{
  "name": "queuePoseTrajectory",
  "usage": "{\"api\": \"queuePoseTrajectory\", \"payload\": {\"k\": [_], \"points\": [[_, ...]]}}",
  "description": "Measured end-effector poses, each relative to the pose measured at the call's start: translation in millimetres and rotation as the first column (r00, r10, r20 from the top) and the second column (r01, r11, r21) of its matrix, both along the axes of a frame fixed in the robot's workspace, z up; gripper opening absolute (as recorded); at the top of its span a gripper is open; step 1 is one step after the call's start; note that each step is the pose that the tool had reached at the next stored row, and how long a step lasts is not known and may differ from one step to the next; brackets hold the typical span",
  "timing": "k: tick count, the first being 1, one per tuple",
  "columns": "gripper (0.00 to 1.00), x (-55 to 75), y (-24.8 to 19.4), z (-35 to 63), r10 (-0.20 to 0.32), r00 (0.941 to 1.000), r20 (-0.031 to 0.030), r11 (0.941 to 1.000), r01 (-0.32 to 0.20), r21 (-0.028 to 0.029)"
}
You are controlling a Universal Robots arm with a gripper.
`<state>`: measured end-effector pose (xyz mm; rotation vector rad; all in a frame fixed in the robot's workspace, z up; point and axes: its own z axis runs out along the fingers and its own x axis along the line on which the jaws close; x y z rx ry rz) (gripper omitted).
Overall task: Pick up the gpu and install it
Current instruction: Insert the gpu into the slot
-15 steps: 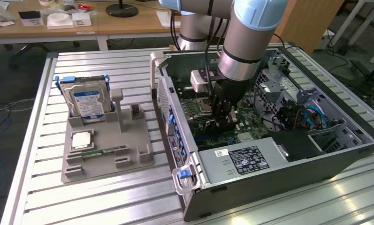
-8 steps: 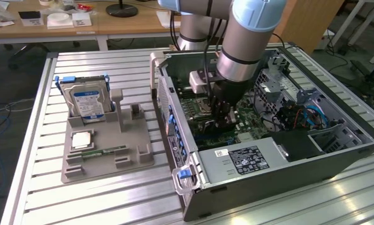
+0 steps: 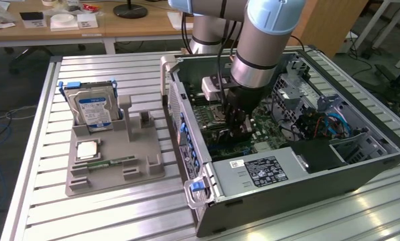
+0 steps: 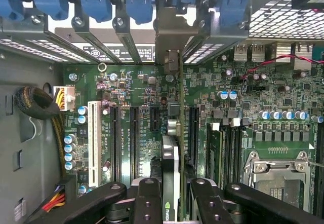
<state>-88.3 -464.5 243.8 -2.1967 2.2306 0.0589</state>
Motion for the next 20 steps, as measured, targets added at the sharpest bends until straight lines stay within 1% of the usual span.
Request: {"api": "queuePoseTrajectory", "payload": {"k": [20], "points": [[0.26,-0.3,0.0,-3.5,0.0,1.0,0.0007,1.0,0.0,0.0001]]}}
